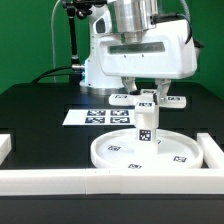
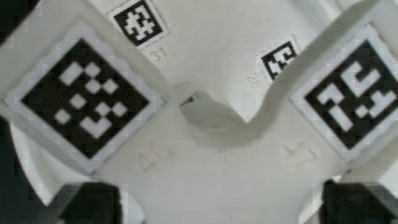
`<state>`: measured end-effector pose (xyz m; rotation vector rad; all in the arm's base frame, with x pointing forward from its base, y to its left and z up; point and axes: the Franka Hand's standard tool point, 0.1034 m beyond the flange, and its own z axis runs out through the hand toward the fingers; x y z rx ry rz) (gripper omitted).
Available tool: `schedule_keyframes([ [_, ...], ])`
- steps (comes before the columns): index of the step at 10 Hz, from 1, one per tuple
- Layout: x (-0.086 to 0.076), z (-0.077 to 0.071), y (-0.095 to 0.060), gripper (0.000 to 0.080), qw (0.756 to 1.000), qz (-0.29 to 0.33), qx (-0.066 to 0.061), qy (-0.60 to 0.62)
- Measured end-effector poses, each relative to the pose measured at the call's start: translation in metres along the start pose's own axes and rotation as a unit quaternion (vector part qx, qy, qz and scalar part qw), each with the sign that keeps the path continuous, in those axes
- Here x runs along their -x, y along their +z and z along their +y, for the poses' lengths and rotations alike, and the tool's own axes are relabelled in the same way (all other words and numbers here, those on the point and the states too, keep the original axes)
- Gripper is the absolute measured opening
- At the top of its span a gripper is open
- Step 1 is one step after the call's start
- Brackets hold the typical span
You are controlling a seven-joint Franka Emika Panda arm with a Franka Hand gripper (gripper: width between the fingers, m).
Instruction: Assemble round table
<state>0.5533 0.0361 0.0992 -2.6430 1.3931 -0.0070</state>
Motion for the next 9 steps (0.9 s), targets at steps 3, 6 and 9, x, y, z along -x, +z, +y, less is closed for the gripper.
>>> schedule_keyframes([
  [3, 0.003, -0.004, -0.030, 0.0647, 1.000, -0.004, -0.006, -0.028],
  [6, 0.005, -0.005, -0.032, 0.0649, 1.000, -0.005, -0.006, -0.030],
  [9, 0.005, -0.005, -0.032, 0.0649, 0.999, -0.005, -0.006, -0.031],
])
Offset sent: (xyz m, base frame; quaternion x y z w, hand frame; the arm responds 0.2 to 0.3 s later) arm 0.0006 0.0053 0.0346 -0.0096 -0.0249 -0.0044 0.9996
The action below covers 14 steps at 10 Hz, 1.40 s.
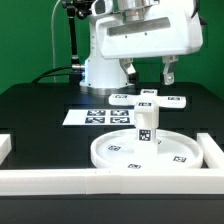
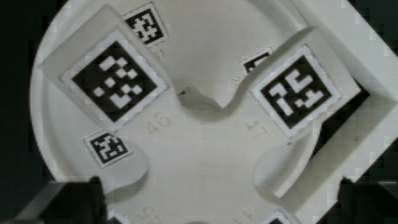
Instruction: Assemble round table
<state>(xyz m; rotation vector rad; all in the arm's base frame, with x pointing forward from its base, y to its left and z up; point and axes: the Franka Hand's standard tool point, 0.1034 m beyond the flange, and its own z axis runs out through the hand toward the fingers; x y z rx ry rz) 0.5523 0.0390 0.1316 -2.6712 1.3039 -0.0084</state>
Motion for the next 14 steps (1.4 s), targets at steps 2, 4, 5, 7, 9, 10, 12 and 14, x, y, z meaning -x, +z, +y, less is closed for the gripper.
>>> schedule_keyframes([
  [2, 0.0003, -0.0001, 0.0001, 0.0649, 1.000, 0.000, 0.000, 0.000],
  [4, 0.0005, -0.0003, 0.0002, 0.0649, 1.000, 0.000, 0.000, -0.001],
  [5, 0.0006, -0.0003, 0.0002, 0.0649, 1.000, 0.000, 0.000, -0.001],
  [7, 0.0006, -0.0004, 0.0002, 0.0649, 1.000, 0.000, 0.000, -0.001],
  [9, 0.0007, -0.0004, 0.0003, 0.0649, 1.000, 0.000, 0.000, -0.001],
  [10, 0.0008, -0.0004, 0.0003, 0.0649, 1.000, 0.000, 0.000, -0.001],
  [12, 0.0008, -0.0004, 0.0003, 0.0649, 1.000, 0.000, 0.000, -0.002],
  [14, 0.0008, -0.0005, 0.0003, 0.0649, 1.000, 0.000, 0.000, -0.002],
])
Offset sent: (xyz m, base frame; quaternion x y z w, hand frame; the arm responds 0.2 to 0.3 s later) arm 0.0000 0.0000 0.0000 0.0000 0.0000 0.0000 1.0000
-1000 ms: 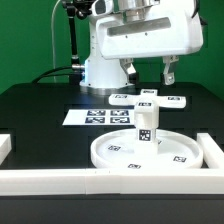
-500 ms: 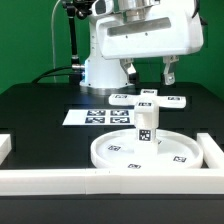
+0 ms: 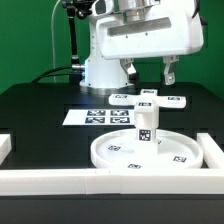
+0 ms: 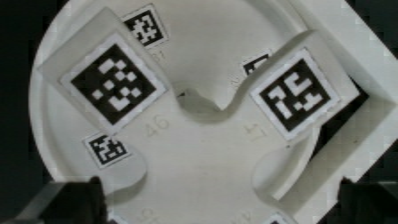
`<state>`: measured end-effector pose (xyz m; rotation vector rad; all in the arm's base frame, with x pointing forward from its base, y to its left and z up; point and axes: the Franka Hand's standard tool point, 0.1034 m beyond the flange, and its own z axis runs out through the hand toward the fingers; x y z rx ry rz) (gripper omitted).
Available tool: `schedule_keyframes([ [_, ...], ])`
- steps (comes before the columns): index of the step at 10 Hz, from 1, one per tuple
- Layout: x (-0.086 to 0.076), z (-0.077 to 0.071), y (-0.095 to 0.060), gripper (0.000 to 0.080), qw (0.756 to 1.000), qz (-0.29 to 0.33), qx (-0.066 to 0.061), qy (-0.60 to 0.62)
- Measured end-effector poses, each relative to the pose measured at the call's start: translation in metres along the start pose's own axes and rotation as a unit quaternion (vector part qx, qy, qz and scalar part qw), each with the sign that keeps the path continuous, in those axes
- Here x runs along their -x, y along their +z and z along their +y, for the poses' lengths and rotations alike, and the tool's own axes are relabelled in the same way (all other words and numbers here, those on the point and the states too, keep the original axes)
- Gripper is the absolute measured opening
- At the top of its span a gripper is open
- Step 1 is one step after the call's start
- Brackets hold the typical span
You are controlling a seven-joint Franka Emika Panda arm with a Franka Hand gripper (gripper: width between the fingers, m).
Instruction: Assemble round table
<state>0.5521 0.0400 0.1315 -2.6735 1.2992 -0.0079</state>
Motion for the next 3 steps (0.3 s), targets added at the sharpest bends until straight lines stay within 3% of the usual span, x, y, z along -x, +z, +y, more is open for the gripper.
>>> schedule_keyframes([
  [3, 0.0001, 0.0000, 0.0000, 0.0649, 1.000, 0.000, 0.000, 0.000],
])
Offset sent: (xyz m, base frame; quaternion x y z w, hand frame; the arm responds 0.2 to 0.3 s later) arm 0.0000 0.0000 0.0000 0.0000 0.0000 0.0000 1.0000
